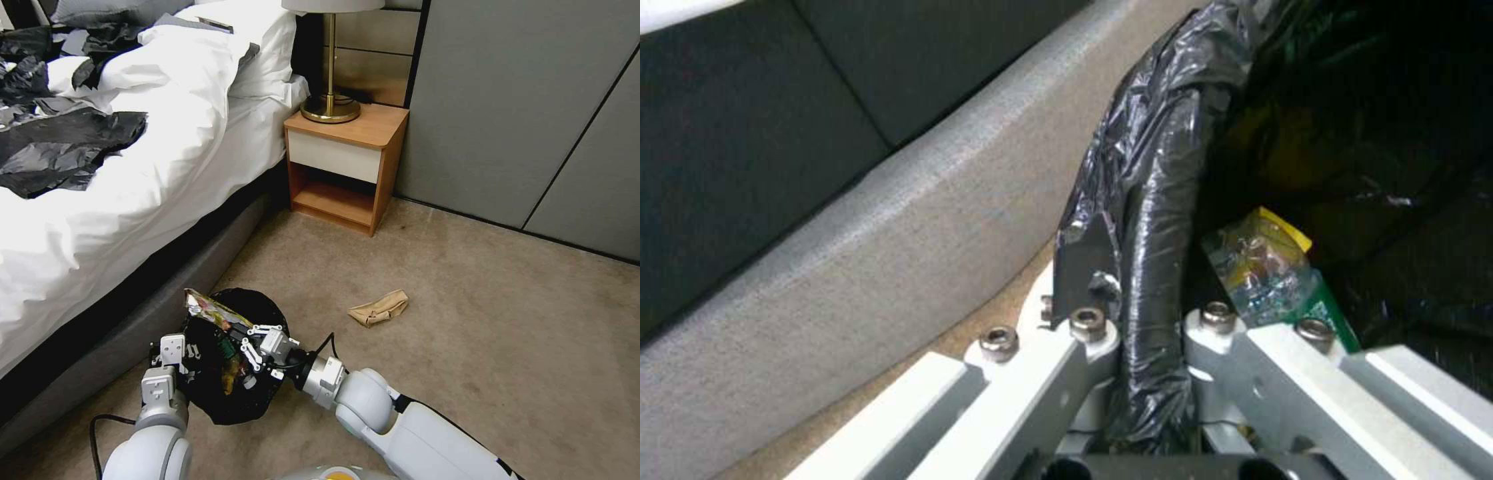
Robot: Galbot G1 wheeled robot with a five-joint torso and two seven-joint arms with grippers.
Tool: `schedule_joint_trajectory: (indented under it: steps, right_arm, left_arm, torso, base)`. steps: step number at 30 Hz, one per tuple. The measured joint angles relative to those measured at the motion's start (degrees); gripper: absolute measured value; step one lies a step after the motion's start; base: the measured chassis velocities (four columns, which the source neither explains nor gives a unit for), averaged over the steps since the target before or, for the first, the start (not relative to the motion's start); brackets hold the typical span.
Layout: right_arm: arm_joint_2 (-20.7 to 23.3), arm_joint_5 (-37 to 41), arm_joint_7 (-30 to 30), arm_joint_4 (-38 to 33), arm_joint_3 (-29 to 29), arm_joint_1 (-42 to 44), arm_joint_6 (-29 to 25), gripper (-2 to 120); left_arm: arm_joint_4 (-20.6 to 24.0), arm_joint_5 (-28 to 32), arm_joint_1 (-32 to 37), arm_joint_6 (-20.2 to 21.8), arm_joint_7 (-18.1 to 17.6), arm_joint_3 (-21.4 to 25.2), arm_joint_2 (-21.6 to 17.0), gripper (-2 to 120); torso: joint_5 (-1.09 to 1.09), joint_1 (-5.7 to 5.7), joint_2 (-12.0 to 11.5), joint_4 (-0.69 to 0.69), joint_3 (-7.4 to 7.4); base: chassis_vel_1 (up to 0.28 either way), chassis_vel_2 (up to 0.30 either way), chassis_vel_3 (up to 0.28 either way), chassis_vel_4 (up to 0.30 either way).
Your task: Pick up the trash bin, then pick up the garbage from the floor and place it into the trash bin.
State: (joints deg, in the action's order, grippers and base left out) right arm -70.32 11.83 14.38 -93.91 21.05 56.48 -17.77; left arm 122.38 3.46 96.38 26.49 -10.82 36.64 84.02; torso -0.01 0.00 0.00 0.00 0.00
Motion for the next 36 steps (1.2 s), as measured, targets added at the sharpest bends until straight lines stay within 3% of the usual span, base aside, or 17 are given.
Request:
schedule_joint_trajectory:
  steps: [8,23,25,30,33,36]
  right_arm:
    - [1.15,-1.14,1.39,-0.05,-2.76,2.73,-0.02,0]
    - [0.72,-2.29,1.68,-0.62,-3.29,3.24,0.62,52]
    - [0.76,-2.41,1.74,-0.69,-3.31,3.35,0.67,64]
    - [1.02,-2.51,1.76,-1.2,-3.41,3.49,0.73,77]
    - [1.35,-2.52,1.86,-2.34,-3.43,3.7,0.74,92]
    - [1.55,-2.65,1.96,-3.35,-3.46,3.82,0.59,98]
  left_arm:
    - [0.39,0.21,0.23,0.13,0.08,0.05,-0.24,1]
    - [2.32,0.5,0.99,0.68,0.17,0.12,-0.24,1]
    - [2.48,0.56,1.05,0.71,0.18,0.11,-0.17,1]
    - [2.6,0.55,1.08,0.72,0.18,0.08,-0.1,1]
    - [2.72,0.51,1.08,0.78,0.16,0.08,-0.09,1]
    - [2.88,0.51,1.09,0.88,0.14,0.13,-0.12,1]
  torso:
    - [0.0,0.0,0.0,-0.01,0.0]
    - [0.0,0.0,0.0,0.0,0.01]
    - [0.0,0.0,0.0,0.0,0.0]
    - [0.01,0.0,-0.01,0.0,0.0]
    - [0.01,0.0,-0.01,0.0,0.0]
    - [0.01,0.0,-0.01,0.0,0.0]
  base:
    - [0.0,0.0,0.0,0.0]
    - [0.0,0.0,0.0,0.0]
    - [0.0,0.0,0.0,0.0]
    - [0.0,0.0,0.0,0.0]
    - [0.0,0.0,0.0,0.0]
    - [0.0,0.0,0.0,0.0]
